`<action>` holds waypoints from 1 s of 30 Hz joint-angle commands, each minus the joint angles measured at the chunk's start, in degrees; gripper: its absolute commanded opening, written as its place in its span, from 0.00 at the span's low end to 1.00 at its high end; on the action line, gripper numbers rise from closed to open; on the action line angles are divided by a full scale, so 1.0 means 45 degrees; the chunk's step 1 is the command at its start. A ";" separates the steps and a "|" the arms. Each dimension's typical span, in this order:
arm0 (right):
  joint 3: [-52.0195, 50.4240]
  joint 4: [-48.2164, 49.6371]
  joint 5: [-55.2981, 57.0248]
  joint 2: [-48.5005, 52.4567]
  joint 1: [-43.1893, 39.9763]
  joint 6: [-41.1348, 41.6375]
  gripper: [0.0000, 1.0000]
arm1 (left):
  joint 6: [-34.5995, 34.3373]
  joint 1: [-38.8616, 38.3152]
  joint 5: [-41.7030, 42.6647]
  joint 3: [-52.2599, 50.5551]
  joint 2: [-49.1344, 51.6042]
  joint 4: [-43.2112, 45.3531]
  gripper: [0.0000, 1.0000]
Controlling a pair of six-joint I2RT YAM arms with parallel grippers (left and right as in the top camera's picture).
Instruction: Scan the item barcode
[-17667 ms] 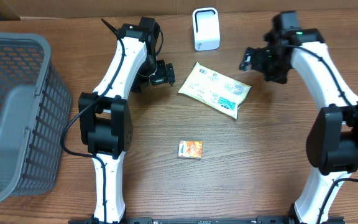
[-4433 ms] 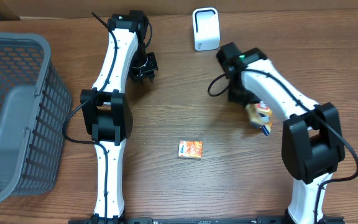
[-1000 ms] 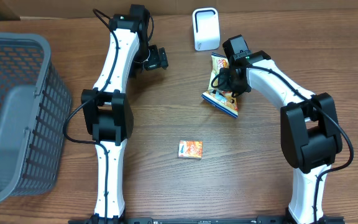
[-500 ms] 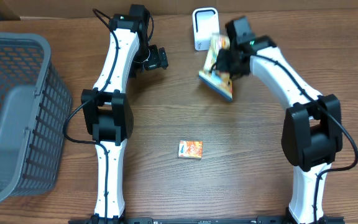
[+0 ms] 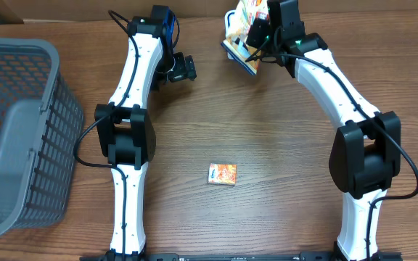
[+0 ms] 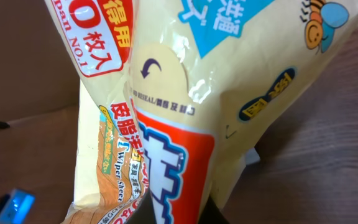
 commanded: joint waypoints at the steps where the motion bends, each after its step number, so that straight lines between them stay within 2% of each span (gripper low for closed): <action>1: 0.0253 0.0583 -0.0107 0.0418 0.0092 0.1103 0.04 | 0.0010 -0.0083 -0.0092 0.0189 0.0053 0.0005 1.00; 8: 0.0257 0.0665 -0.0743 0.0748 0.0107 0.1452 0.04 | 0.0010 -0.0083 -0.0092 0.0189 0.0053 0.0005 1.00; 18: 0.0282 -0.0359 -0.0733 -0.0763 -0.0719 0.1452 0.04 | 0.0010 -0.0083 -0.0097 0.0189 0.0053 0.0005 1.00; 25: 0.0282 -0.3215 -0.0248 -0.2356 -0.3356 0.1569 0.04 | 0.0010 -0.0083 -0.0097 0.0189 0.0053 0.0005 1.00; 30: 0.0282 -0.5605 0.0257 -0.2798 -0.6523 0.1647 0.04 | 0.0010 -0.0083 -0.0092 0.0189 0.0053 0.0005 1.00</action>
